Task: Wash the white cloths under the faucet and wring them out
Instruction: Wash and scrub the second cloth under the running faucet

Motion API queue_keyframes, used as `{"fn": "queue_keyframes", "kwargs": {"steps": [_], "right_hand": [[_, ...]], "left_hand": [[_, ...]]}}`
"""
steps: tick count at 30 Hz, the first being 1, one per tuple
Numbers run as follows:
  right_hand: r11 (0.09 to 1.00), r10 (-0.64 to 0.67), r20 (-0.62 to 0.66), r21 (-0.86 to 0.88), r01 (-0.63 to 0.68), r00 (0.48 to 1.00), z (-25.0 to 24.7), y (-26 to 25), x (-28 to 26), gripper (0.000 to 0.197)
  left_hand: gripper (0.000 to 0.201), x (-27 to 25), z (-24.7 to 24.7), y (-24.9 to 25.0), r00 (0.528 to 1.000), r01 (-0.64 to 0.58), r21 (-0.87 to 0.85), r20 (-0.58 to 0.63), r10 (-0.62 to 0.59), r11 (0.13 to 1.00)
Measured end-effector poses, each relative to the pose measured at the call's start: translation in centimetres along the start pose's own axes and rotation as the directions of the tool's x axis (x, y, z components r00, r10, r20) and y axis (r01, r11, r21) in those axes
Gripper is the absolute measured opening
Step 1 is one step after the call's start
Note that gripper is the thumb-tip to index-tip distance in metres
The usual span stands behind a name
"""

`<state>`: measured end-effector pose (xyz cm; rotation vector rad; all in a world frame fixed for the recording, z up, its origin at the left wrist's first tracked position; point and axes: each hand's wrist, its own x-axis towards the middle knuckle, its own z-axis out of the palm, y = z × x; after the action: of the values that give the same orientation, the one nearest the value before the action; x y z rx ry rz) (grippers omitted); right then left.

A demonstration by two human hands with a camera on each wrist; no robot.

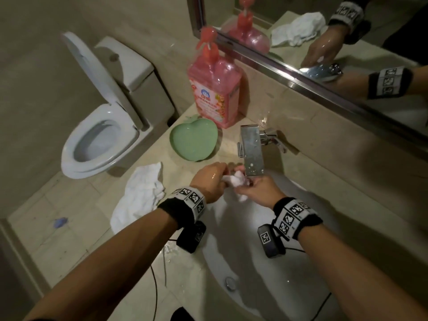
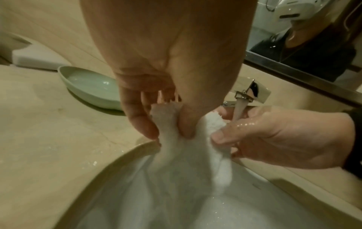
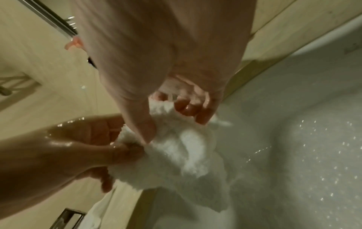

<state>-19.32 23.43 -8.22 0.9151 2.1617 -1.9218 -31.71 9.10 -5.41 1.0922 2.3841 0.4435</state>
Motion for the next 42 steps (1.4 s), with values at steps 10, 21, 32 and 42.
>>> {"fn": "queue_keyframes", "kwargs": {"steps": [10,21,32,42], "right_hand": [[0.865,-0.037,0.011,-0.500,0.038,0.999,-5.4,0.0,-0.9,0.049],[0.983,0.071,-0.236,-0.150,-0.108,0.969,-4.0,1.3,-2.2,0.059],[0.982,0.173,-0.108,0.090,-0.164,0.979,-1.9,1.5,0.1,0.045],[0.971,0.186,0.052,0.145,-0.192,0.981,-5.7,0.9,-1.6,0.039]], "left_hand": [[0.033,0.8,1.7,1.7,0.947,-0.292,0.071,0.160,0.278,0.954],[0.022,3.5,3.6,5.8,0.959,0.203,-0.317,0.257,-0.122,0.927],[0.071,1.5,2.1,3.1,0.973,0.075,-0.357,0.232,0.011,0.931],[0.055,3.2,4.1,3.9,0.984,-0.058,-0.082,0.166,0.071,0.995]]}}
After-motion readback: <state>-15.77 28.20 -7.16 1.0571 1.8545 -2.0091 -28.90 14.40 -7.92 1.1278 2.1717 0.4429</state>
